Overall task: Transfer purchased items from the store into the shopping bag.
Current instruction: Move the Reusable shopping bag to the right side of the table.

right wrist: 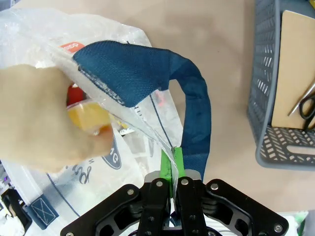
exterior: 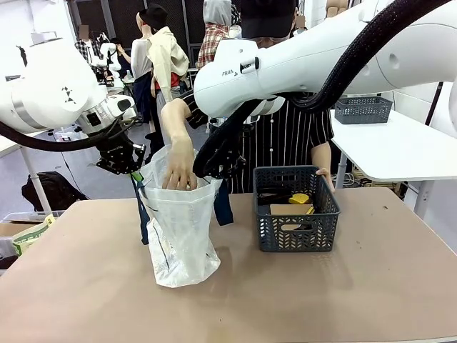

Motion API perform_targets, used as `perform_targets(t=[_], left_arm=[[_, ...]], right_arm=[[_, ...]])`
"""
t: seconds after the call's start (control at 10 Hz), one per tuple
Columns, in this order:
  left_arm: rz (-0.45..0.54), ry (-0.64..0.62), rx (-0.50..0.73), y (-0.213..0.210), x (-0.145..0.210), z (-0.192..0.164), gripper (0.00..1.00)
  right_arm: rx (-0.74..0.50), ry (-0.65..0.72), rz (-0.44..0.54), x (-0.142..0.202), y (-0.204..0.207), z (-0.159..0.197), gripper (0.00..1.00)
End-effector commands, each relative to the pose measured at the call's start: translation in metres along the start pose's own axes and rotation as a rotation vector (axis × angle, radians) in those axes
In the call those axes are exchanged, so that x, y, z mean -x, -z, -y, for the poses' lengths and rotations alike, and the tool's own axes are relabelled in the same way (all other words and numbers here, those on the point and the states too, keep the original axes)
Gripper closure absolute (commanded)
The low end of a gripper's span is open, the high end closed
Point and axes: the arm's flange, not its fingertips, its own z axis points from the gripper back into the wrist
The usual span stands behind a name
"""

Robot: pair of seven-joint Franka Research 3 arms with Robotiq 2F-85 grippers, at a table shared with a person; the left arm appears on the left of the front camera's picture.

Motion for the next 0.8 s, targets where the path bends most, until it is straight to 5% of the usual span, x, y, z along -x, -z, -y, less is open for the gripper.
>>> perform_targets(t=[0.0,0.7], left_arm=[[0.001,0.001,0.001,-0.0008,0.0003,-0.0001,1.00],[0.001,0.001,0.001,-0.0008,0.0003,-0.0001,1.00]], right_arm=[[-0.005,0.007,-0.010,0.0011,0.0017,0.0024,1.00],[-0.005,0.007,-0.010,0.0011,0.0017,0.0024,1.00]])
